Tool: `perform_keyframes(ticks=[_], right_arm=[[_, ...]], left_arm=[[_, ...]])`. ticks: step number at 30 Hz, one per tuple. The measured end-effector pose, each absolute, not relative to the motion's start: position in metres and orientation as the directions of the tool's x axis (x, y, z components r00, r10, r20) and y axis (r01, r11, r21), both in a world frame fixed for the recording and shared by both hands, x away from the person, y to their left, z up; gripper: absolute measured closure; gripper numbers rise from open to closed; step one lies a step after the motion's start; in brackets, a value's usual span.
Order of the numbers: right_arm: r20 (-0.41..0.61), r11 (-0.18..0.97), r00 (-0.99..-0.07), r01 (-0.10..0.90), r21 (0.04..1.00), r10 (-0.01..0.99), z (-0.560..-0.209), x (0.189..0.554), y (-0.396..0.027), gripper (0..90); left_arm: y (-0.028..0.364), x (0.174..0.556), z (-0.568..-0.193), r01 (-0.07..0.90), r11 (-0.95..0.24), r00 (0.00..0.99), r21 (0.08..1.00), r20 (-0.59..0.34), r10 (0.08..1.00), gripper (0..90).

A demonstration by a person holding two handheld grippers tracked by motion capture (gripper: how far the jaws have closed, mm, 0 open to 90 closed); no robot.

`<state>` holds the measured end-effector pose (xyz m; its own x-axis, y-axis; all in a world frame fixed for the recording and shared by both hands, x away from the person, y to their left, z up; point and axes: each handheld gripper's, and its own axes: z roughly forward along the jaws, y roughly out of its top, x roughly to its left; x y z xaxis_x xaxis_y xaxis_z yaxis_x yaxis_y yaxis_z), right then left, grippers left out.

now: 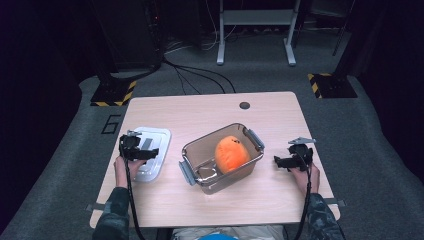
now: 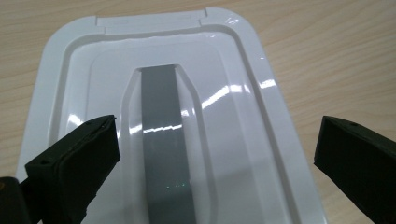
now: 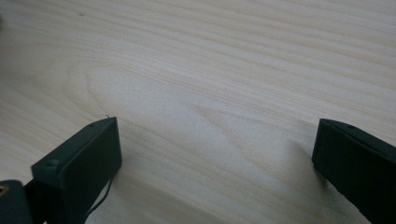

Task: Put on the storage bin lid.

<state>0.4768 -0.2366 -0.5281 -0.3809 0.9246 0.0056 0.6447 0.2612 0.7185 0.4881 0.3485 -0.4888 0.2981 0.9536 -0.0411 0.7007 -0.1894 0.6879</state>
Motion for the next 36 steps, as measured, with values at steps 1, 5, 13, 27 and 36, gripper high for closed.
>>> perform_keyframes(ticks=[1,5,13,27,36], right_arm=[[0.007,0.26,-0.38,0.646,0.718,0.925,-0.528,0.477,-0.236,0.7],[0.007,0.26,-0.38,0.646,0.718,0.925,-0.528,0.477,-0.237,0.7],[0.007,0.26,-0.38,0.646,0.718,0.925,-0.528,0.477,-0.236,0.7],[0.006,0.261,-0.381,0.644,0.719,0.925,-0.528,0.477,-0.237,0.9],[0.006,0.26,-0.38,0.645,0.718,0.925,-0.528,0.477,-0.237,0.9]], left_arm=[[0.35,0.489,-0.49,0.703,-0.19,0.296,0.685,-0.039,0.955,0.0],[0.353,0.491,-0.493,0.704,-0.18,0.269,0.687,-0.023,0.963,12.9],[0.357,0.494,-0.5,0.721,-0.153,0.225,0.676,-0.019,0.974,38.8],[0.358,0.492,-0.507,0.704,-0.142,0.194,0.695,0.004,0.981,65.5],[0.359,0.49,-0.504,0.703,-0.158,0.197,0.693,0.024,0.98,66.5]])
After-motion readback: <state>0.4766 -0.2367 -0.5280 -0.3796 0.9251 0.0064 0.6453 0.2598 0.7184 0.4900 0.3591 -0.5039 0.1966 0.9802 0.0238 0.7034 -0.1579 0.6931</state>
